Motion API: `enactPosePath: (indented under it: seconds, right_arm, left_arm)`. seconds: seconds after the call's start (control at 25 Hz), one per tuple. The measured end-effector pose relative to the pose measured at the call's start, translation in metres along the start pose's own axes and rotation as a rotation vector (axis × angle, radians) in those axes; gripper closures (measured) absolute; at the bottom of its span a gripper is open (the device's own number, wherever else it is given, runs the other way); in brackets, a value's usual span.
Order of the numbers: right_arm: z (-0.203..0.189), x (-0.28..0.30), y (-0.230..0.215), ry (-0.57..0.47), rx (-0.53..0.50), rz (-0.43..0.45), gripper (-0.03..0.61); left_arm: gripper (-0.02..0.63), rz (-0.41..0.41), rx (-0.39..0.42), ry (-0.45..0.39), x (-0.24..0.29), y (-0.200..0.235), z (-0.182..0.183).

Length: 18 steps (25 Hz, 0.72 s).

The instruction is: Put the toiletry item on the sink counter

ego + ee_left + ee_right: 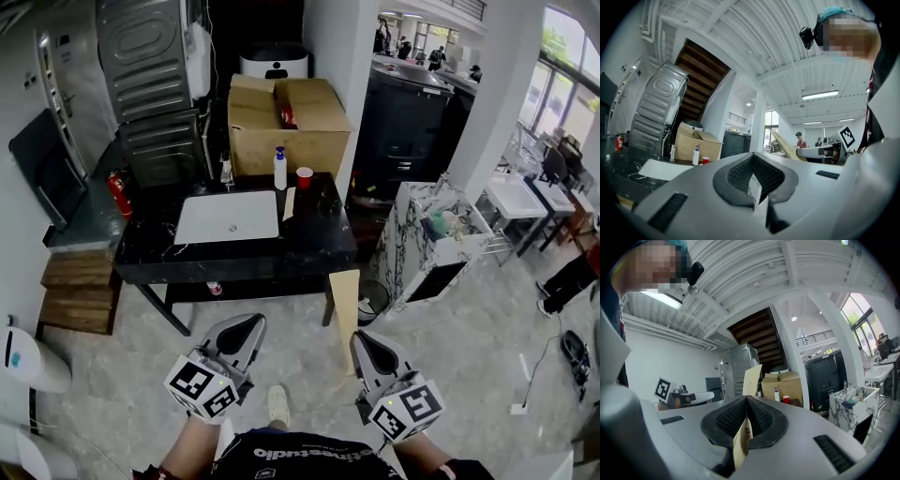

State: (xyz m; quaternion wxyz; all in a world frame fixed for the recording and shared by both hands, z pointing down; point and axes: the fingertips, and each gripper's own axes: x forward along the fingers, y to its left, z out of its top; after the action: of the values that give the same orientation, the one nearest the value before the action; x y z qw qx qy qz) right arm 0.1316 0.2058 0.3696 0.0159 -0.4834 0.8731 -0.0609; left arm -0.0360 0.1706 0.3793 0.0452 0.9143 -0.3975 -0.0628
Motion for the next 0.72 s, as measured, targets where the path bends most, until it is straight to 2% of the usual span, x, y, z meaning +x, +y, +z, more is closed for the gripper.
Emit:
enactPosePath:
  seconds: [0.2, 0.44, 0.72]
  right_arm:
    - [0.010, 0.071, -0.022, -0.007, -0.020, -0.018, 0.538]
    - [0.032, 0.155, -0.036, -0.020, -0.031, -0.020, 0.538]
    - [0.038, 0.207, -0.042, -0.025, -0.033, -0.041, 0.538]
  left_arm:
    - [0.600, -0.024, 0.007, -0.010, 0.041, 0.061, 0.002]
    - [0.600, -0.038, 0.014, -0.030, 0.080, 0.133, 0.025]
    - [0.600, -0.073, 0.013, -0.030, 0.102, 0.182, 0.030]
